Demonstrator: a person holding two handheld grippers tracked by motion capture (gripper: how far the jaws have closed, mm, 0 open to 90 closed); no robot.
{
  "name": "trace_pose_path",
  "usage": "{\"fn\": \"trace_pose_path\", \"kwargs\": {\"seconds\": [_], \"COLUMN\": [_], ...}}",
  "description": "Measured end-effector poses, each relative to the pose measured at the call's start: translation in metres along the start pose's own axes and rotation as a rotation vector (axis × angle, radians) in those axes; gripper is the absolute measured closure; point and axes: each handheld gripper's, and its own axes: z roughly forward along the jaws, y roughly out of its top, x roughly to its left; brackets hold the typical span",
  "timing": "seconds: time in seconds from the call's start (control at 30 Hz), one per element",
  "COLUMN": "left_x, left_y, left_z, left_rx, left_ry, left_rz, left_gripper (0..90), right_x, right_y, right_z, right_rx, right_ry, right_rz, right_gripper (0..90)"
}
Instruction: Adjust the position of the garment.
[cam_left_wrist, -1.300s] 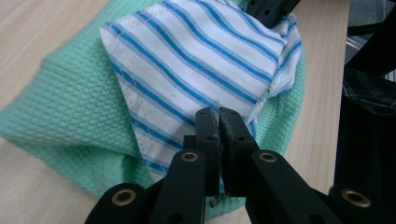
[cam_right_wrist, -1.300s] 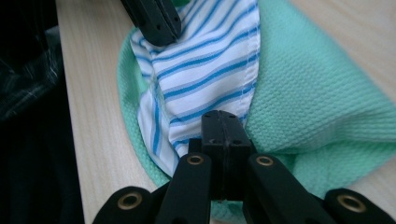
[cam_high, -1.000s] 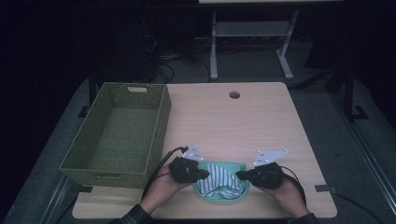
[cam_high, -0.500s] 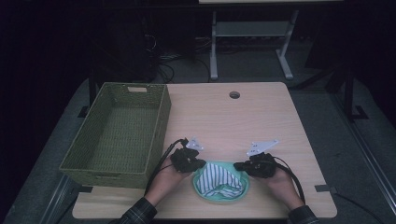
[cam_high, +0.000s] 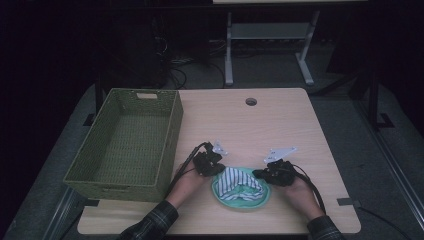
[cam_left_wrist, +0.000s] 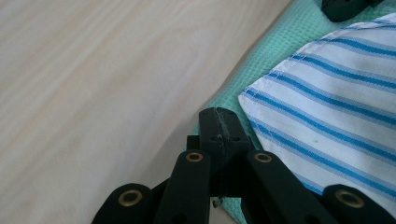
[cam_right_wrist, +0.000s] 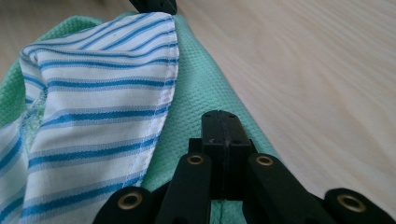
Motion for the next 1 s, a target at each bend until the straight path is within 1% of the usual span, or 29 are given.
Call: {"fn": "trace_pose_path", "kwargs": {"seconds": [0.13, 0.17, 0.2, 0.27, 0.33, 0.4, 0.43, 0.47, 0.5, 0.53, 0.57, 0.6, 0.67, 0.77, 0.8, 0.83, 0.87, 0.9, 0.93, 0.97, 1.0], "left_x": [0.005, 0.007, 0.007, 0.008, 0.007, 0.004, 0.001, -0.002, -0.006, -0.01, -0.015, -0.02, -0.028, -0.042, -0.046, -0.052, -0.055, -0.059, -0.064, -0.068, -0.073], "left_y": [0.011, 0.013, 0.014, 0.014, 0.013, 0.013, 0.012, 0.011, 0.01, 0.008, 0.006, 0.003, -0.001, -0.007, -0.009, -0.011, -0.012, -0.014, -0.016, -0.017, -0.018], "left_z": [0.008, 0.01, 0.011, 0.011, 0.006, -0.003, -0.007, -0.012, -0.018, -0.022, -0.025, -0.028, -0.033, -0.037, -0.038, -0.038, -0.038, -0.037, -0.036, -0.035, -0.033], "left_rx": [-0.014, -0.022, -0.027, -0.031, -0.042, -0.081, -0.101, -0.117, -0.142, -0.151, -0.163, -0.175, -0.178, -0.202, -0.208, -0.213, -0.209, -0.21, -0.212, -0.206, -0.191], "left_ry": [0.002, 0.0, 0.001, -0.004, -0.017, -0.039, -0.053, -0.064, -0.079, -0.088, -0.098, -0.111, -0.123, -0.147, -0.154, -0.165, -0.172, -0.184, -0.196, -0.199, -0.2], "left_rz": [0.003, 0.001, 0.005, 0.003, -0.002, -0.01, -0.014, -0.015, -0.021, -0.013, -0.015, -0.012, 0.003, 0.006, 0.011, 0.016, 0.021, 0.023, 0.022, 0.038, 0.06], "left_gripper": [89.4, 89.4, 89.4, 89.4, 89.4, 89.4, 89.5, 89.5, 89.5, 89.5, 89.5, 89.5, 89.5, 89.5, 89.5, 89.5, 89.5, 89.5, 89.5, 89.5, 89.5], "right_x": [-0.009, -0.011, -0.014, -0.016, -0.016, -0.018, -0.018, -0.02, -0.022, -0.025, -0.027, -0.03, -0.035, -0.04, -0.041, -0.043, -0.044, -0.044, -0.045, -0.045, -0.045], "right_y": [-0.002, -0.003, -0.004, -0.005, -0.005, -0.004, -0.002, 0.0, 0.002, 0.004, 0.005, 0.006, 0.008, 0.013, 0.014, 0.015, 0.016, 0.017, 0.018, 0.018, 0.018], "right_z": [-0.003, -0.003, -0.005, -0.007, -0.011, -0.018, -0.022, -0.024, -0.027, -0.029, -0.029, -0.027, -0.023, -0.015, -0.012, -0.008, -0.004, -0.002, 0.001, 0.004, 0.007], "right_rx": [-0.007, -0.01, -0.013, -0.02, -0.034, -0.083, -0.089, -0.101, -0.117, -0.132, -0.137, -0.134, -0.117, -0.131, -0.124, -0.103, -0.082, -0.077, -0.069, -0.062, -0.059], "right_ry": [-0.045, -0.049, -0.057, -0.057, -0.062, -0.052, -0.049, -0.058, -0.057, -0.059, -0.064, -0.059, -0.053, -0.04, -0.036, -0.024, -0.031, -0.031, -0.024, -0.022, -0.025], "right_rz": [0.035, 0.037, 0.051, 0.062, 0.06, 0.058, 0.074, 0.066, 0.074, 0.073, 0.076, 0.087, 0.093, 0.092, 0.097, 0.095, 0.085, 0.088, 0.082, 0.085, 0.072], "right_gripper": [90.0, 90.0, 90.0, 90.0, 89.9, 89.9, 90.0, 89.9, 89.9, 89.9, 90.0, 90.0, 90.0, 90.0, 90.0, 90.0, 89.9, 89.9, 89.9, 90.0, 89.9]}}
